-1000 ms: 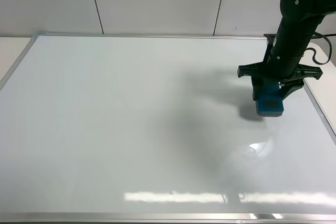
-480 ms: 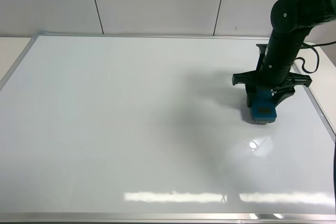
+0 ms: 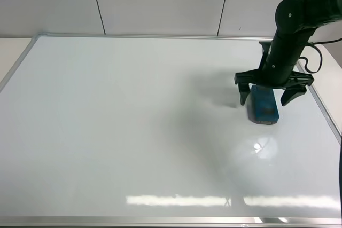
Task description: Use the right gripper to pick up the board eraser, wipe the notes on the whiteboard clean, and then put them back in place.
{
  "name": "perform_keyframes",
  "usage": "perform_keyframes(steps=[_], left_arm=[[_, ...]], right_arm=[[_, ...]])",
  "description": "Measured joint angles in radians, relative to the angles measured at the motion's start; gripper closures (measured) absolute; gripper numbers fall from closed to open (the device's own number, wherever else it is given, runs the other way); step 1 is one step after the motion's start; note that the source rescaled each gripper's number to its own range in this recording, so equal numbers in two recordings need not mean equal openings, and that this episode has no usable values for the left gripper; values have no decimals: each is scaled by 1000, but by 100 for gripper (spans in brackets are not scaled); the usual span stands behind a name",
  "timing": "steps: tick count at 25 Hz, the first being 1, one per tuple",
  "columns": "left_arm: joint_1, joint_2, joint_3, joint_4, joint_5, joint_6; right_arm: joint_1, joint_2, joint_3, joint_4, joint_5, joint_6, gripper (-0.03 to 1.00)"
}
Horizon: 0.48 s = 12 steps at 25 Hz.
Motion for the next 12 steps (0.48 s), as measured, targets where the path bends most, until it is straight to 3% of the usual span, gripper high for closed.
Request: perform_keyframes(steps=[4,12], left_arm=[[0,0,0,0,0,-1],[0,0,0,0,0,-1]], right_arm=[[1,-3,0,0,-11,0,-1],[1,-210,0,-8,-12,0,-2]])
